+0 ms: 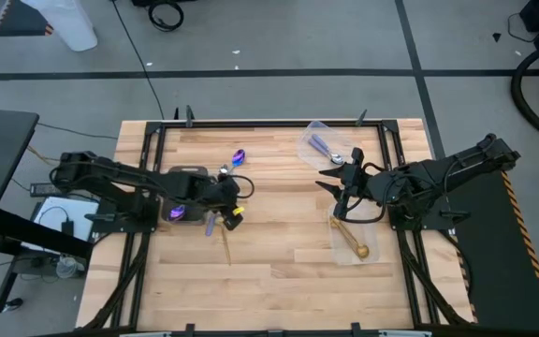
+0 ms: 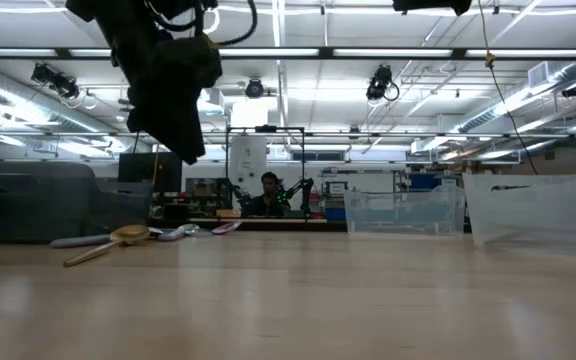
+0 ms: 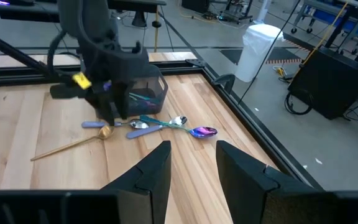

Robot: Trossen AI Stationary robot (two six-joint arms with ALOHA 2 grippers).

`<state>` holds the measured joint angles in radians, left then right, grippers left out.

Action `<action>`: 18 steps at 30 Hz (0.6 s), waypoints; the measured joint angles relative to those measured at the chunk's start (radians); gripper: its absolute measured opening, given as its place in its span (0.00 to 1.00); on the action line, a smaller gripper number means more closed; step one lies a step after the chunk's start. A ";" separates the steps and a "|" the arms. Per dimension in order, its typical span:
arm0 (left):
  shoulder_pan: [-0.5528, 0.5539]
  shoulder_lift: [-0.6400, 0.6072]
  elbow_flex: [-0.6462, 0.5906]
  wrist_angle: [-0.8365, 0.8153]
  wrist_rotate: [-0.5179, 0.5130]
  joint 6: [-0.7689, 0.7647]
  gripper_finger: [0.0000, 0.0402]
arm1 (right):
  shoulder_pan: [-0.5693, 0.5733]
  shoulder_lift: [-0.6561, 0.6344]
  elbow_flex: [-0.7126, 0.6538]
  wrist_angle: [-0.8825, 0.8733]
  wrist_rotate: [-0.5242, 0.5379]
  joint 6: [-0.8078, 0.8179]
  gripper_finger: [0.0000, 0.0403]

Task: Sort silverware by color (type)
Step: Put the gold spoon into the bottom transparent bin

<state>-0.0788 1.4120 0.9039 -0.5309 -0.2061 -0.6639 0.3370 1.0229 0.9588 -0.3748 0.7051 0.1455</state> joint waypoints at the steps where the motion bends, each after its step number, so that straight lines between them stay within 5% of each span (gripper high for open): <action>1: 0.001 0.014 0.001 -0.001 0.015 0.003 0.36 | 0.000 0.000 0.000 0.000 0.000 0.000 0.34; 10: -0.024 0.115 0.001 -0.054 0.234 0.151 0.36 | 0.000 0.000 0.000 -0.002 0.000 0.000 0.34; 18: -0.147 0.134 0.000 -0.060 0.187 0.555 0.36 | 0.000 0.000 0.000 -0.003 0.000 0.000 0.34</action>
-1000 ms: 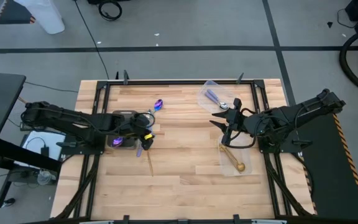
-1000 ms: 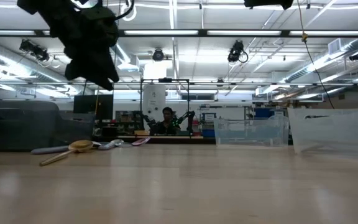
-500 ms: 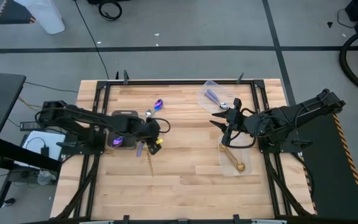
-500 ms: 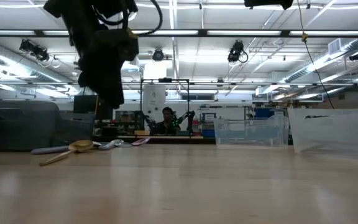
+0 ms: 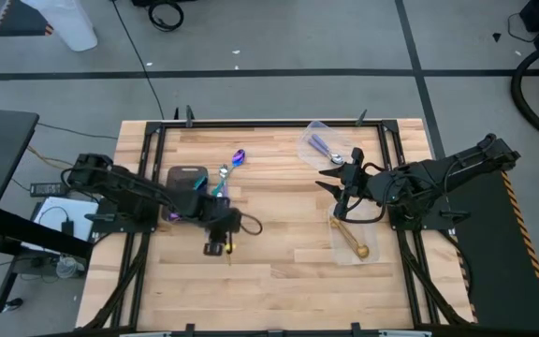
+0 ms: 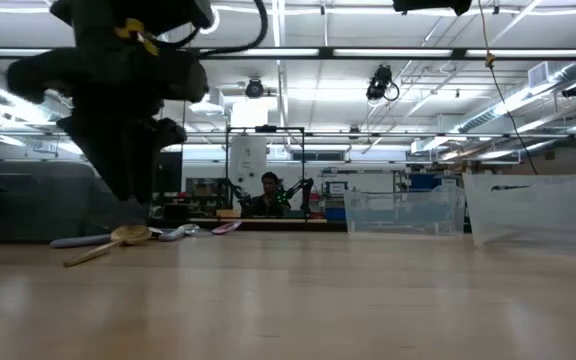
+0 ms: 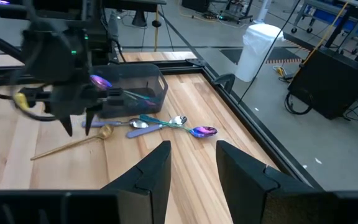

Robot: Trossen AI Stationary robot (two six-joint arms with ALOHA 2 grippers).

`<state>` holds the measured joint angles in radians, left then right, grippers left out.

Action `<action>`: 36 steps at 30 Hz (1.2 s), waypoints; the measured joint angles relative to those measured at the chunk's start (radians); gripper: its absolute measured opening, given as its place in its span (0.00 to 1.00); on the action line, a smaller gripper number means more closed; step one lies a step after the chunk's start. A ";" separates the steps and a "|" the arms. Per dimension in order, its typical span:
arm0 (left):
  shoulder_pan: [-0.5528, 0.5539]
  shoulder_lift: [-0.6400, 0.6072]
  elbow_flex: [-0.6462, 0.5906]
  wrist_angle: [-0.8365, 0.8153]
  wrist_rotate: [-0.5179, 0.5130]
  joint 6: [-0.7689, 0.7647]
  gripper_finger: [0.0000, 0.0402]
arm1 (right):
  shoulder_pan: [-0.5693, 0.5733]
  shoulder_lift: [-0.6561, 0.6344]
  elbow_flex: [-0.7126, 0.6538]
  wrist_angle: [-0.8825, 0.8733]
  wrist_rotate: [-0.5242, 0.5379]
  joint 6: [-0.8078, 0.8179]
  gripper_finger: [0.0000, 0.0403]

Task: Sort silverware by color (type)
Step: Put the gold spoon into the bottom transparent bin

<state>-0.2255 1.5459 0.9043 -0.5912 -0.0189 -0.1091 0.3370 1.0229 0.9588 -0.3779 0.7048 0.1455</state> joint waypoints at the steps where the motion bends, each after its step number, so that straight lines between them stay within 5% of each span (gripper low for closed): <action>1: -0.013 0.000 0.000 0.001 -0.018 0.036 0.36 | 0.000 0.000 0.000 0.000 0.000 0.000 0.34; 17: -0.057 0.000 -0.059 0.076 -0.060 0.348 0.36 | 0.000 0.005 0.000 0.008 -0.022 -0.007 0.34; 36: -0.010 0.000 -0.179 0.189 -0.036 0.488 0.36 | 0.000 0.005 0.000 0.010 -0.022 -0.010 0.34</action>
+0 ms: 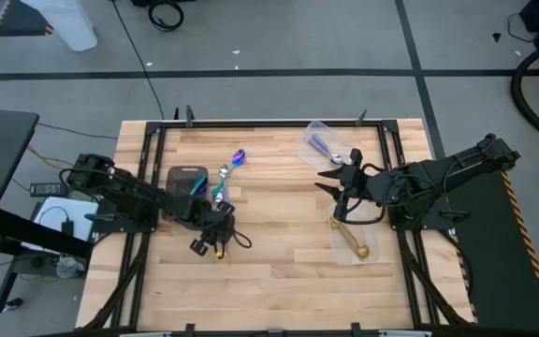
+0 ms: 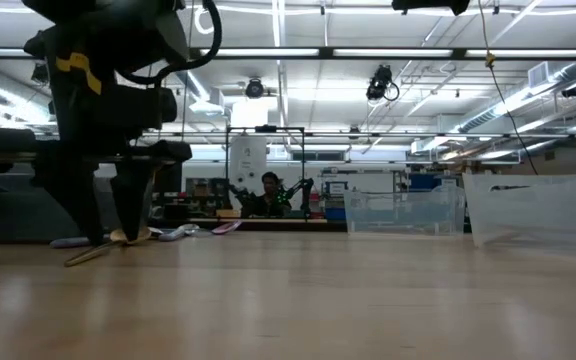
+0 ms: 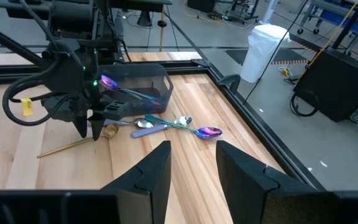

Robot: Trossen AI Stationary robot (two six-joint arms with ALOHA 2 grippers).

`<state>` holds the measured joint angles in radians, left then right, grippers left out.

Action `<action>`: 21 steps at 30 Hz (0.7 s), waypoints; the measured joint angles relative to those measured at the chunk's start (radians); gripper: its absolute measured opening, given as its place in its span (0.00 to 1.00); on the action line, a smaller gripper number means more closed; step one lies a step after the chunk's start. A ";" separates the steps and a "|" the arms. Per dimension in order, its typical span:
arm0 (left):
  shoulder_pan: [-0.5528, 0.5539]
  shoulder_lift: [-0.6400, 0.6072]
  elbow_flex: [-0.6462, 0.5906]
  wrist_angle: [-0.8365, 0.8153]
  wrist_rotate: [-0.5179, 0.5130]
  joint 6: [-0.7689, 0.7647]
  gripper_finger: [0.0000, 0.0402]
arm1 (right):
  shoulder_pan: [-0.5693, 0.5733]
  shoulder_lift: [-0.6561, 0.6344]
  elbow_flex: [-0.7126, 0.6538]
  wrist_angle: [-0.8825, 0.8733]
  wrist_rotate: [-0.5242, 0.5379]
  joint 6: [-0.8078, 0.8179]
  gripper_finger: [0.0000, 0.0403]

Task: Sort silverware by color (type)
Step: Put the gold spoon into the bottom transparent bin

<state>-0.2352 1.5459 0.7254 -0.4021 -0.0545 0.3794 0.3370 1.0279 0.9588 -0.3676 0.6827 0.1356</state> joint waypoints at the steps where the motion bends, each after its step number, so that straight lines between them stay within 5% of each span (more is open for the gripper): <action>1: 0.004 0.000 0.000 0.001 0.006 0.000 0.36 | 0.000 0.000 0.000 0.000 0.000 0.000 0.34; 21: 0.007 0.030 0.006 0.004 0.078 0.036 0.04 | 0.000 0.000 0.000 0.000 -0.002 0.000 0.34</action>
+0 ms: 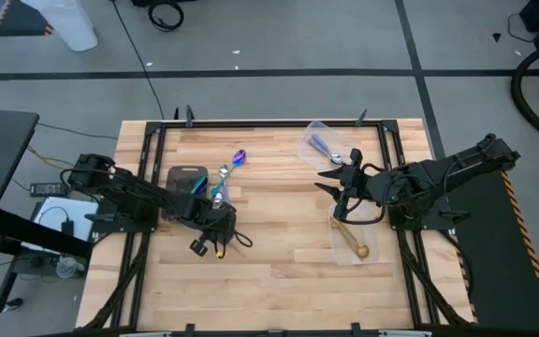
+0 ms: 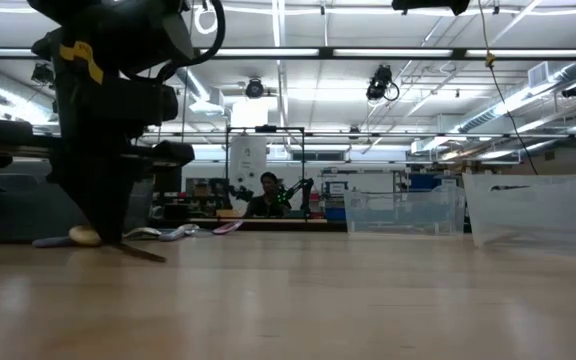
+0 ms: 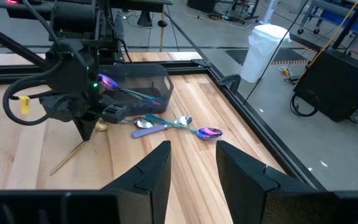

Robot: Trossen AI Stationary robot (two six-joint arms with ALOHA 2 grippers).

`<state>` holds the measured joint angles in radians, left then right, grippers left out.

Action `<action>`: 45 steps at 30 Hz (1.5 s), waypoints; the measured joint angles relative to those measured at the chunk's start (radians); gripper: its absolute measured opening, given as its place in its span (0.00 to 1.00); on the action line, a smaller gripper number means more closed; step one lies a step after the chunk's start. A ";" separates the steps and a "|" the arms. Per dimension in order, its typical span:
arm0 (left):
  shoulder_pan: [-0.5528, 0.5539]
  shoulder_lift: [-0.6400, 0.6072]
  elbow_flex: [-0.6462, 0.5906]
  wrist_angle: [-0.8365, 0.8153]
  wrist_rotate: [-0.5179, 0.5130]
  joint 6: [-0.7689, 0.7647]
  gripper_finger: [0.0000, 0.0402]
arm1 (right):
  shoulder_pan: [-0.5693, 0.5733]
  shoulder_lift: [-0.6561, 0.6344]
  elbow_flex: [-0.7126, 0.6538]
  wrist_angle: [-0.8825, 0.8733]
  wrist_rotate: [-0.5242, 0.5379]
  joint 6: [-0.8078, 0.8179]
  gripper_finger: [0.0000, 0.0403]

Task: Sort silverware by color (type)
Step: Put the gold spoon into the bottom transparent bin

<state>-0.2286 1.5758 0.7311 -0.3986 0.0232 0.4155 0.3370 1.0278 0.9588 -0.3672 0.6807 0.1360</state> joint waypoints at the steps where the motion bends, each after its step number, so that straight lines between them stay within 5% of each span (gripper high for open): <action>1: -0.003 0.006 0.000 0.006 -0.001 0.002 0.05 | 0.000 0.000 0.000 0.000 0.000 0.000 0.34; 9: -0.004 0.019 -0.002 0.038 -0.006 -0.012 0.27 | 0.000 0.000 0.000 0.000 -0.001 0.000 0.34; 13: 0.010 0.020 -0.003 0.034 0.000 -0.071 0.31 | 0.000 0.000 0.000 0.000 -0.001 0.000 0.34; 25: 0.024 0.021 -0.004 0.018 0.053 -0.090 0.04 | 0.000 0.000 0.000 0.000 -0.002 0.000 0.34; 45: -0.011 0.002 0.231 0.029 -0.168 -0.173 0.03 | 0.000 0.000 0.000 0.001 -0.001 -0.011 0.34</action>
<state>-0.2394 1.5774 0.9616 -0.3697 -0.1443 0.2421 0.3370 1.0275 0.9585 -0.3659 0.6799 0.1249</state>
